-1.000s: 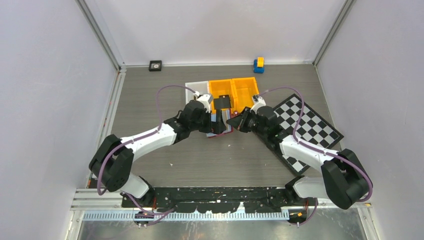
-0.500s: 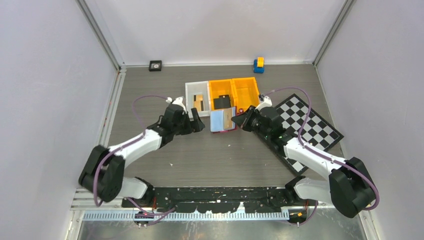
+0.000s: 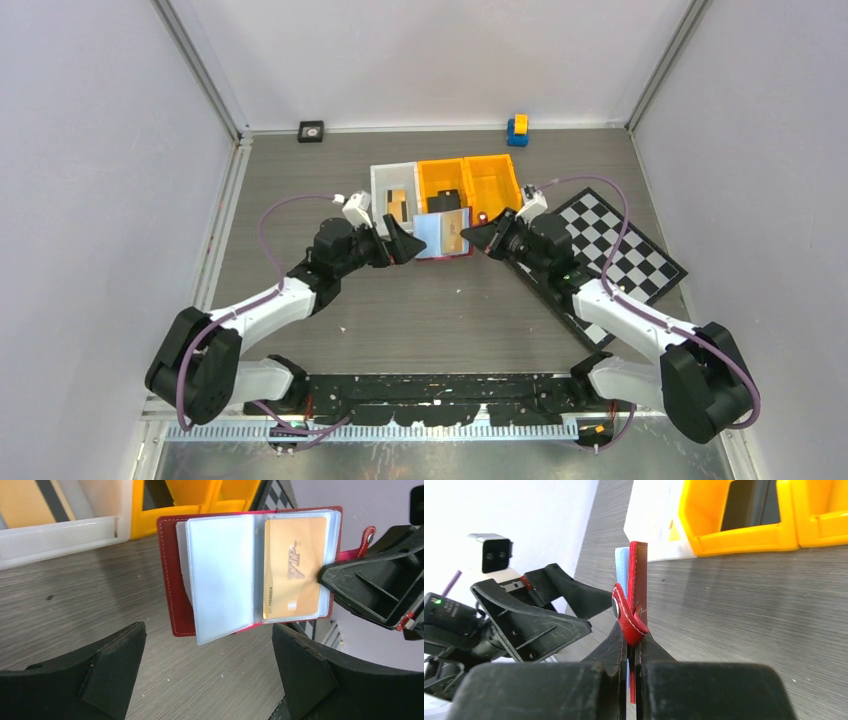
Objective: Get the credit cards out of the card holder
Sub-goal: Remove the credit card from the card holder.
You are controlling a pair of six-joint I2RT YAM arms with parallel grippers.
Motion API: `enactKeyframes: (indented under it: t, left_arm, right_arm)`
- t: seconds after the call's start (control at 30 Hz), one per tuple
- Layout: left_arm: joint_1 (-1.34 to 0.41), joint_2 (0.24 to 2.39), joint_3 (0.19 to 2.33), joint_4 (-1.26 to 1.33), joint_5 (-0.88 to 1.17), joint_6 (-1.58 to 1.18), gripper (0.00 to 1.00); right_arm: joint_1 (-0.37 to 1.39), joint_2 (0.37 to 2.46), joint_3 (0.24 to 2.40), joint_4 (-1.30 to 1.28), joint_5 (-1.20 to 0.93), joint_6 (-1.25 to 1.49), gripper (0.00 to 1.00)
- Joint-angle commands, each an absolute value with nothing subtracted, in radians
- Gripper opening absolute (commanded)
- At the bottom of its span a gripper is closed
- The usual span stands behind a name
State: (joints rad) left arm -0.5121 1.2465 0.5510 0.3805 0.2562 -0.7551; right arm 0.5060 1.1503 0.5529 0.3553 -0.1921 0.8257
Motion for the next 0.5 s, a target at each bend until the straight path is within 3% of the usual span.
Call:
enactKeyframes:
  t: [0.0,0.47]
  left_arm:
    - [-0.509,1.244,0.560,0.523,0.341,-0.791,1.00]
    - [-0.439,1.369,0.558,0.651,0.483,-0.936,1.00]
  right_arm:
    - [0.488,1.128,0.555,0.499,-0.293,0.882,0.01]
    - [0.435,1.185,0.534,0.621,-0.387,0.966,0.00]
